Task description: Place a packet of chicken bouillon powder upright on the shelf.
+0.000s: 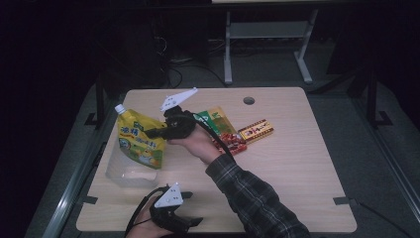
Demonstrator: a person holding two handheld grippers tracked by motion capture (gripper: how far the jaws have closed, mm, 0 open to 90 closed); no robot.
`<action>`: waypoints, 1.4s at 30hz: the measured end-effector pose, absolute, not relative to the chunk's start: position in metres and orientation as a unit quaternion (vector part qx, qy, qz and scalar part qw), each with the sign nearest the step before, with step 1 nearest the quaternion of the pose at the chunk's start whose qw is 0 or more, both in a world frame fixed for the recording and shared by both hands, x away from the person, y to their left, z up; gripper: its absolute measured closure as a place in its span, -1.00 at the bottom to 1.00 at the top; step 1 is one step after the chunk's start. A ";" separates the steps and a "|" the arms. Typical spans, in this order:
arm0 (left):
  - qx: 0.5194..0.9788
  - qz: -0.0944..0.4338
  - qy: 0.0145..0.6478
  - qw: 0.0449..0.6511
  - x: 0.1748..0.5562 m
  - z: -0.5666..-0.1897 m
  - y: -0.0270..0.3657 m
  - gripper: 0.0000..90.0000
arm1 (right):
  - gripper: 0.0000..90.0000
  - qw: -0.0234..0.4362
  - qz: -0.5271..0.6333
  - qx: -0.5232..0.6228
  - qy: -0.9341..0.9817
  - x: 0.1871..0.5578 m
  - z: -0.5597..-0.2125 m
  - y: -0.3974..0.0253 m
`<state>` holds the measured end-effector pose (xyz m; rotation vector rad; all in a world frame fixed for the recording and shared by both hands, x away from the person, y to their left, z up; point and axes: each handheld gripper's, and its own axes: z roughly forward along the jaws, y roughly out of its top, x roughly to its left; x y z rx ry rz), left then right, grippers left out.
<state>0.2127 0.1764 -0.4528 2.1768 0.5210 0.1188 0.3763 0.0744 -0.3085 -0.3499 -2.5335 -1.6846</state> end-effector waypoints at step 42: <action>0.881 0.046 0.202 0.426 0.213 -0.453 0.172 -0.64 | 0.95 0.072 -0.499 -0.104 -0.857 0.378 -0.345 0.115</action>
